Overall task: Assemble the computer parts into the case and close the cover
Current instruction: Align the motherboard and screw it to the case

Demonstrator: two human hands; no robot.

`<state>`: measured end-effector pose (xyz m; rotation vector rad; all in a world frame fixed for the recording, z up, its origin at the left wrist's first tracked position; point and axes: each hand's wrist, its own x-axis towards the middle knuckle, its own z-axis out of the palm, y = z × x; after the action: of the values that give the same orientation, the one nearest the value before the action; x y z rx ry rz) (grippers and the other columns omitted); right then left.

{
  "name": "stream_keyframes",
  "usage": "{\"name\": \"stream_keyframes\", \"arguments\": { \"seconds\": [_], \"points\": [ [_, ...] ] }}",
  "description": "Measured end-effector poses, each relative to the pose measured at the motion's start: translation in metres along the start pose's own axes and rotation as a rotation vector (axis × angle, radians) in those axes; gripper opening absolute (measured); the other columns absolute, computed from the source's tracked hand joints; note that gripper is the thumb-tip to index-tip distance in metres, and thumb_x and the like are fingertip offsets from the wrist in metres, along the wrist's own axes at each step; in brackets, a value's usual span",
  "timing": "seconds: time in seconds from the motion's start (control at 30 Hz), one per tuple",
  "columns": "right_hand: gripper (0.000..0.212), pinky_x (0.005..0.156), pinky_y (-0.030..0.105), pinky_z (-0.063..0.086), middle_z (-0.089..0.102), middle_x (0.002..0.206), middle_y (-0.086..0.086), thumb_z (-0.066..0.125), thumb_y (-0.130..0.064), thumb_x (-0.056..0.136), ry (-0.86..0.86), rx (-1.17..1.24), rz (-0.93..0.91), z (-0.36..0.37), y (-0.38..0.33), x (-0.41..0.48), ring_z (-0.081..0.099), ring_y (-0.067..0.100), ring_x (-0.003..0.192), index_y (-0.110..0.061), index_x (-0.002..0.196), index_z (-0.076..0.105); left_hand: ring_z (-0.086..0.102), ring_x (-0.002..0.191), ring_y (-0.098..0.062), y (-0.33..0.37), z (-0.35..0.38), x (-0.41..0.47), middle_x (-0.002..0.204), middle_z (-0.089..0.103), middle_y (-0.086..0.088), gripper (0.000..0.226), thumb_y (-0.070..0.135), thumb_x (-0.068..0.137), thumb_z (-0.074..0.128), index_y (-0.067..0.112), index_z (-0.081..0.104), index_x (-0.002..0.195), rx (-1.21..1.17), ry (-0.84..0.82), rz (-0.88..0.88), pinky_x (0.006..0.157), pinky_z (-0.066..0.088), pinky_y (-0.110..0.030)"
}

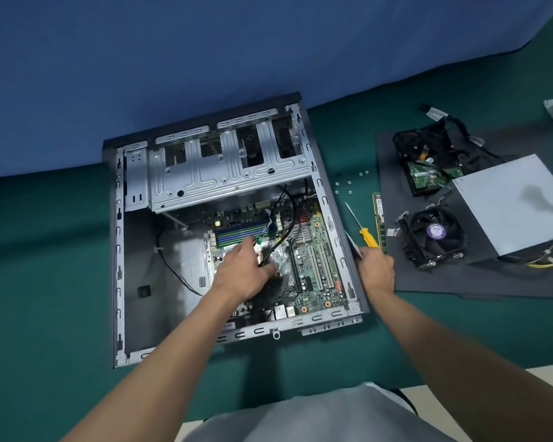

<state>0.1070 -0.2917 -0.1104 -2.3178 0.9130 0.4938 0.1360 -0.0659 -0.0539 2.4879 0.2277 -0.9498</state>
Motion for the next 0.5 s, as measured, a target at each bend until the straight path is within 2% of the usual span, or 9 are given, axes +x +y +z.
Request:
{"name": "stream_keyframes", "arguments": {
  "seconds": [0.1, 0.17, 0.2, 0.27, 0.33, 0.37, 0.43, 0.5],
  "points": [
    [0.021, 0.067, 0.027, 0.042, 0.063, 0.083, 0.012, 0.052, -0.003, 0.093, 0.042, 0.173, 0.056, -0.004, -0.003, -0.005, 0.054, 0.025, 0.074, -0.007, 0.094, 0.073, 0.022, 0.144, -0.025, 0.014, -0.002, -0.012, 0.158, 0.024, -0.003, 0.085, 0.052, 0.087, 0.063, 0.021, 0.017, 0.152, -0.031, 0.087, 0.079, 0.116, 0.021, -0.047],
    [0.014, 0.074, 0.029, 0.048, 0.070, 0.090, 0.006, 0.063, -0.007, 0.087, 0.091, 0.450, 0.169, -0.014, -0.008, -0.012, 0.059, 0.021, 0.077, -0.015, 0.085, 0.074, 0.020, 0.142, -0.019, 0.026, -0.002, -0.023, 0.154, 0.027, -0.002, 0.077, 0.048, 0.089, 0.060, 0.019, 0.023, 0.151, -0.016, 0.244, 0.166, 0.116, 0.018, -0.041],
    [0.013, 0.077, 0.032, 0.050, 0.072, 0.090, 0.002, 0.069, -0.007, 0.083, 0.088, 0.605, 0.206, -0.022, -0.011, -0.015, 0.061, 0.017, 0.078, -0.018, 0.079, 0.073, 0.023, 0.138, -0.016, 0.032, -0.003, -0.030, 0.149, 0.033, -0.001, 0.069, 0.043, 0.091, 0.059, 0.018, 0.030, 0.148, -0.028, 0.349, 0.221, 0.115, 0.020, -0.038],
    [0.010, 0.071, 0.028, 0.050, 0.073, 0.089, -0.002, 0.076, -0.007, 0.078, 0.055, 0.871, 0.205, -0.042, -0.021, -0.024, 0.060, 0.011, 0.073, -0.017, 0.078, 0.072, 0.043, 0.121, -0.011, 0.047, -0.006, -0.044, 0.126, 0.053, 0.006, 0.043, 0.034, 0.094, 0.058, 0.019, 0.051, 0.133, -0.156, 0.469, 0.317, 0.105, 0.033, -0.027],
    [0.011, 0.060, 0.021, 0.046, 0.074, 0.086, -0.003, 0.078, -0.006, 0.076, 0.036, 1.071, 0.122, -0.064, -0.034, -0.040, 0.061, 0.006, 0.071, -0.017, 0.078, 0.073, 0.062, 0.088, -0.007, 0.064, -0.013, -0.055, 0.091, 0.068, 0.014, 0.011, 0.026, 0.094, 0.061, 0.025, 0.066, 0.103, -0.458, 0.378, 0.313, 0.079, 0.048, -0.014],
    [0.011, 0.055, 0.018, 0.045, 0.074, 0.084, -0.004, 0.078, -0.006, 0.075, 0.028, 1.136, 0.053, -0.073, -0.042, -0.049, 0.062, 0.004, 0.069, -0.017, 0.076, 0.074, 0.064, 0.074, -0.007, 0.072, -0.017, -0.060, 0.078, 0.071, 0.011, 0.007, 0.023, 0.093, 0.062, 0.025, 0.069, 0.093, -0.646, 0.283, 0.284, 0.069, 0.051, -0.012],
    [0.012, 0.052, 0.014, 0.044, 0.073, 0.080, -0.004, 0.078, -0.007, 0.075, -0.012, 1.181, -0.102, -0.084, -0.058, -0.068, 0.061, 0.003, 0.065, -0.019, 0.075, 0.076, 0.064, 0.062, -0.007, 0.085, -0.023, -0.070, 0.072, 0.072, 0.003, 0.008, 0.019, 0.092, 0.065, 0.019, 0.072, 0.089, -0.969, 0.101, 0.223, 0.063, 0.053, -0.015],
    [0.015, 0.051, 0.016, 0.046, 0.072, 0.076, -0.002, 0.077, -0.006, 0.076, -0.065, 1.168, -0.214, -0.085, -0.071, -0.086, 0.059, 0.005, 0.060, -0.021, 0.077, 0.076, 0.065, 0.061, -0.010, 0.092, -0.026, -0.076, 0.072, 0.073, -0.004, 0.009, 0.017, 0.091, 0.066, 0.013, 0.074, 0.090, -1.120, 0.005, 0.220, 0.062, 0.054, -0.020]
  ]
}}
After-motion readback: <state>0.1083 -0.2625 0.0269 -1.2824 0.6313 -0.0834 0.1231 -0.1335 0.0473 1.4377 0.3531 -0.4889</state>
